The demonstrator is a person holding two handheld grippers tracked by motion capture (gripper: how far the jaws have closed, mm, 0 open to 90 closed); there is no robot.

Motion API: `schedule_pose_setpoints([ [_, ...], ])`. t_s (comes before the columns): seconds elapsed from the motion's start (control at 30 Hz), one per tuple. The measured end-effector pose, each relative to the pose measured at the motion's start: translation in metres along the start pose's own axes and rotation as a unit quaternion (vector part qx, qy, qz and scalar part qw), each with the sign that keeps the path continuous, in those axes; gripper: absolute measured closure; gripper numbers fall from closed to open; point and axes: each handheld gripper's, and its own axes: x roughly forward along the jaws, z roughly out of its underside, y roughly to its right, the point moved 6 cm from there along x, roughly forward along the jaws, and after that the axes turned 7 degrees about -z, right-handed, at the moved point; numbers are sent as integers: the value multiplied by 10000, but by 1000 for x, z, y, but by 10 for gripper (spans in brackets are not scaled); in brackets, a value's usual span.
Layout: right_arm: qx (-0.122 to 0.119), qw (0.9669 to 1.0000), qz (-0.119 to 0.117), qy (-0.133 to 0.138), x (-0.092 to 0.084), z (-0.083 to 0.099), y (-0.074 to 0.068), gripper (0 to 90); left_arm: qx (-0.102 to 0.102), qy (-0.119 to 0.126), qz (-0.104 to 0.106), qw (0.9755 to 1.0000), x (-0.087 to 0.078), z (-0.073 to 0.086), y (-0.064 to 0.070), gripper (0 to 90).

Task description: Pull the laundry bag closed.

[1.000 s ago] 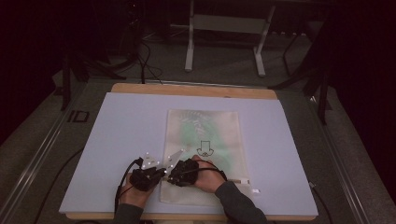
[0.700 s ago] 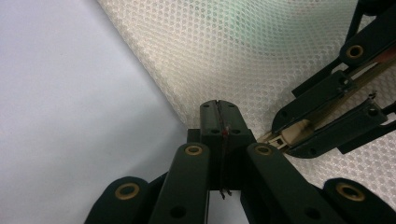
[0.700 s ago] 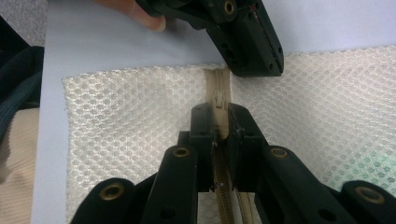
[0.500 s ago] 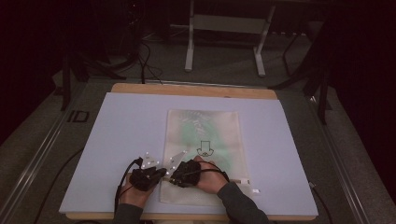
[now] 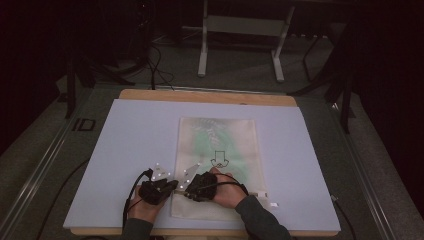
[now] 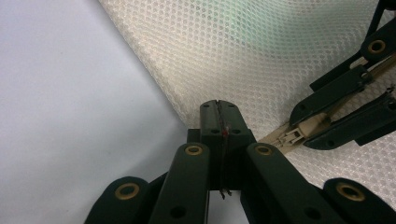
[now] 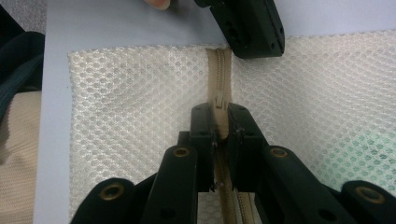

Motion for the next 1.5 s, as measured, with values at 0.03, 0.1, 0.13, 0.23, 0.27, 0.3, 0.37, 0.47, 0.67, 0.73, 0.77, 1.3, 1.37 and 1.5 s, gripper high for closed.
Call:
schedule_pose_setpoints([
  [0.03, -2, 10000, 3, -1, 0, 0, 0, 823, 0, 0, 2, 10000, 0, 0, 0, 896],
  [0.1, 2, 10000, -2, 4, -1, 1, 0, 823, -2, 4, 3, 10000, 0, 0, 0, 896],
  [0.13, 2, 10000, 8, -5, -1, 2, 0, 823, -6, 6, 4, 10000, 0, 0, 0, 896],
  [0.23, 4, 10000, 9, -25, -2, 3, -1, 823, -11, 5, 4, 10000, 0, 0, 0, 896],
  [0.27, 10, 10000, 9, -19, -2, 3, -1, 823, -11, 6, 3, 10000, 0, 0, 0, 896],
  [0.3, 10, 10000, 11, -20, -2, 3, -1, 823, -9, 6, 3, 10000, 0, 0, 0, 896],
  [0.37, -9, 10000, 22, -28, -3, 4, -1, 823, -6, 1, 3, 10000, 0, 0, 0, 896],
  [0.47, -4, 10000, 29, -33, -4, 5, -2, 823, -21, 3, 2, 10000, 0, 0, 0, 896],
  [0.67, 2, 10000, 48, -22, -5, 9, -3, 823, -19, 2, 1, 10000, 0, 0, 0, 896],
  [0.73, 14, 10000, 57, -27, -6, 10, -3, 823, -20, 0, -1, 10000, 0, 0, 0, 896],
  [0.77, 9, 10000, 58, -30, -7, 11, -3, 823, -20, -1, 0, 10000, 0, 0, 0, 896],
  [1.3, 46, 10000, 68, -22, -11, 18, -4, 823, -17, -15, -14, 10000, 0, 0, 0, 896],
  [1.37, 62, 10000, 66, -18, -12, 19, -4, 823, -18, -13, -12, 10000, 0, 0, 0, 896],
  [1.5, 69, 10000, 69, -11, -12, 21, -3, 823, -18, -14, -10, 10000, 0, 0, 0, 896],
])
